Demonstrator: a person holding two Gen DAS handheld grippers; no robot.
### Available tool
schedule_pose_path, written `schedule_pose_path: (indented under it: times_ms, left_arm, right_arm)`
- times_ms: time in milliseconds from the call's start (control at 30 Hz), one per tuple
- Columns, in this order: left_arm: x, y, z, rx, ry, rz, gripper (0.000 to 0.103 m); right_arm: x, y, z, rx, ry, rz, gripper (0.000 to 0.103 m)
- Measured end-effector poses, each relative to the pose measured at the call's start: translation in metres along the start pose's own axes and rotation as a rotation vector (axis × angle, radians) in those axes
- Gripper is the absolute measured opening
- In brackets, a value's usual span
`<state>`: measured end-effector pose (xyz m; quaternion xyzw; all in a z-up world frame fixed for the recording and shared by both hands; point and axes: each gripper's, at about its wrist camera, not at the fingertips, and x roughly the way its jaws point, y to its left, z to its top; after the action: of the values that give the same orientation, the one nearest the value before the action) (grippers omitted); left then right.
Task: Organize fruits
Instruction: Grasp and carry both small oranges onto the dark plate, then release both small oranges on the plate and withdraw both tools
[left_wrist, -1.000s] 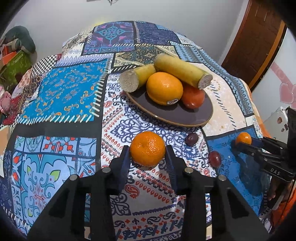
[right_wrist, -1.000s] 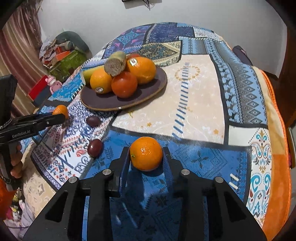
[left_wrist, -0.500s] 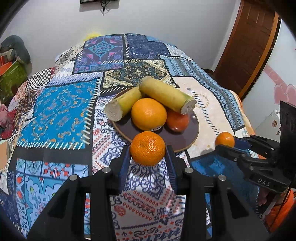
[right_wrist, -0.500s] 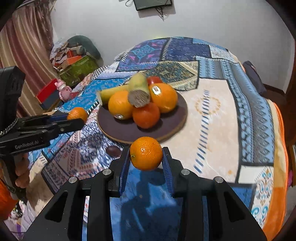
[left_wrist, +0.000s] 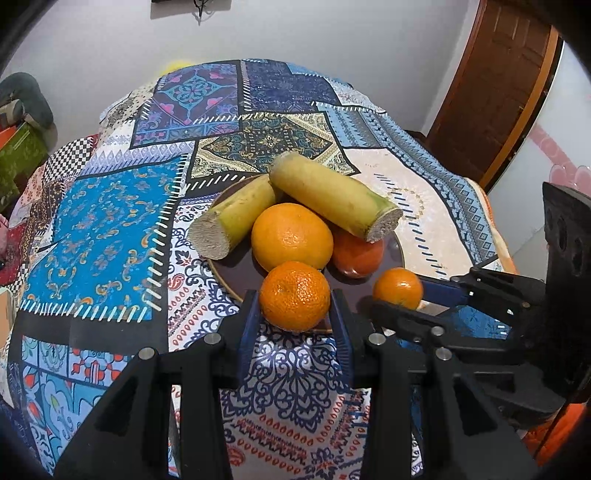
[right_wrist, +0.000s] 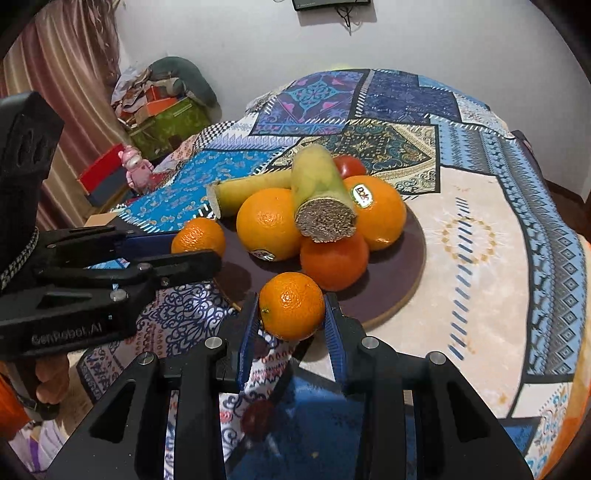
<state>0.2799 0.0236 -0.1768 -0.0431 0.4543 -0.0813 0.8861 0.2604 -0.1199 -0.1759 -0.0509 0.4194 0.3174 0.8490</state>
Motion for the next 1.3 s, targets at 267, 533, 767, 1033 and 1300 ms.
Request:
schedule_pose_path:
  times_ms: [267, 533, 767, 1033, 1300]
  left_arm:
    - [0.015, 0.001, 0.001, -0.002, 0.023, -0.007, 0.038]
    - [0.021, 0.004, 0.002, -0.020, 0.036, -0.019, 0.038]
    - [0.013, 0.003, 0.001, -0.028, 0.025, -0.029, 0.039]
    - [-0.018, 0.005, -0.006, -0.038, -0.020, -0.022, 0.040]
    - [-0.045, 0.000, -0.024, -0.021, -0.043, -0.007, 0.046]
  right_arm:
    - [0.012, 0.001, 0.000, -0.004, 0.018, -0.003, 0.032]
    - [0.016, -0.001, -0.001, -0.003, 0.026, -0.007, 0.032]
    - [0.012, 0.001, 0.003, -0.009, 0.013, -0.014, 0.035]
    - [-0.010, 0.001, 0.000, -0.015, -0.026, -0.040, 0.048]
    - [-0.031, -0.001, -0.018, 0.006, -0.021, -0.041, 0.048]
